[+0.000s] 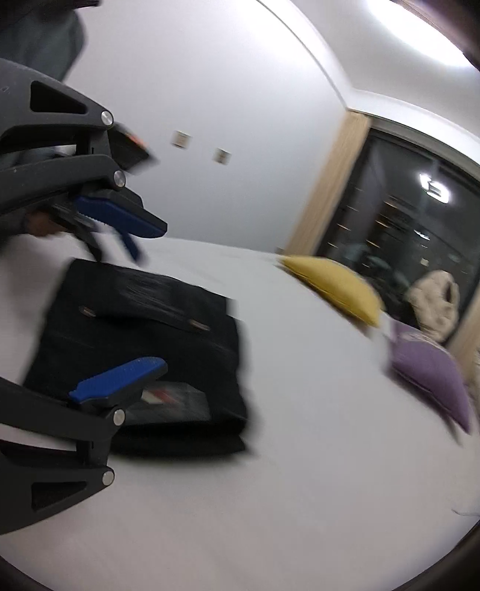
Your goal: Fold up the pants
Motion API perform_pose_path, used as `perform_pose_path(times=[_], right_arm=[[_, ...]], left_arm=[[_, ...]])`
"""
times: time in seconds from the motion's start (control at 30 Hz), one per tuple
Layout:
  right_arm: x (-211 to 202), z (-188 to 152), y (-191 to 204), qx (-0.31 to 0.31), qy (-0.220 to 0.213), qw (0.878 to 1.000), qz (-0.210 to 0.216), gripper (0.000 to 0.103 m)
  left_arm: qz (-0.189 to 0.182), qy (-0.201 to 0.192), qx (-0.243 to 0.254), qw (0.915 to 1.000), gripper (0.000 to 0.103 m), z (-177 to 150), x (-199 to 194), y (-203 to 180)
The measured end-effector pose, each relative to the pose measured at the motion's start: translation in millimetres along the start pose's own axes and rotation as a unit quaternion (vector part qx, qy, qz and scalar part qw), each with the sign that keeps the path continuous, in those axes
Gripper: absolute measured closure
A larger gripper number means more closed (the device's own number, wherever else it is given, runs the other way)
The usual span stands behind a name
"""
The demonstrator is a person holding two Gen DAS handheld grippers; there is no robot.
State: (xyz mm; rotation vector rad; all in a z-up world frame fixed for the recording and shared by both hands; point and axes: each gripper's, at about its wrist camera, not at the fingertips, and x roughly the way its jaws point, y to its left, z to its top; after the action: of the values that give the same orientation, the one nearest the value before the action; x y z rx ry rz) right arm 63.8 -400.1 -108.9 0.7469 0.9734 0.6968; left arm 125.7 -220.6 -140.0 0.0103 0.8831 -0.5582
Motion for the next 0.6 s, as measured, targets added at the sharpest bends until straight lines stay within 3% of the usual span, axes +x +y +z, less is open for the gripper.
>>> perform_pose_path(times=[0.07, 0.1, 0.13, 0.17, 0.2, 0.23, 0.3, 0.33, 0.37, 0.47, 0.6], right_arm=[[24, -24, -26, 0.04, 0.042, 0.997, -0.055, 0.038], [27, -30, -37, 0.052, 0.048, 0.995, -0.074, 0.05], [24, -36, -47, 0.059, 0.037, 0.994, -0.088, 0.078], [16, -38, -54, 0.073, 0.024, 0.993, -0.089, 0.089], [7, -40, -58, 0.093, 0.015, 0.992, -0.09, 0.089], [-2, -39, -56, 0.091, 0.007, 0.991, -0.101, 0.088], [-24, -35, -44, 0.067, -0.012, 0.988, -0.142, 0.06], [-34, -31, -39, 0.058, -0.027, 0.986, -0.152, 0.041], [-42, -24, -34, 0.049, -0.043, 0.987, -0.15, 0.033], [-46, -2, -32, 0.043, -0.06, 0.989, -0.132, 0.025], [-16, 11, -56, 0.065, -0.031, 0.99, -0.125, 0.025]], left_arm=[[0.011, 0.053, 0.002, 0.9985, 0.038, -22, 26, 5], [0.013, 0.053, 0.007, 0.9985, 0.038, -23, 26, 1], [0.013, 0.047, 0.012, 0.9987, 0.038, -25, 25, -1], [0.008, 0.047, 0.013, 0.9988, 0.038, -25, 22, -1], [-0.009, 0.045, 0.002, 0.999, 0.038, -22, 14, 1], [-0.016, 0.026, -0.01, 0.9995, 0.038, -19, 2, 4], [0.006, -0.018, -0.011, 0.9998, 0.038, -11, -22, 14], [0.019, -0.027, -0.014, 0.9994, 0.036, -9, -26, 21], [0.031, -0.027, -0.03, 0.9987, 0.035, -5, -26, 35], [0.035, -0.001, -0.086, 0.9957, 0.034, 0, -13, 74], [-0.006, 0.053, -0.14, 0.9887, 0.034, 5, 17, 105]])
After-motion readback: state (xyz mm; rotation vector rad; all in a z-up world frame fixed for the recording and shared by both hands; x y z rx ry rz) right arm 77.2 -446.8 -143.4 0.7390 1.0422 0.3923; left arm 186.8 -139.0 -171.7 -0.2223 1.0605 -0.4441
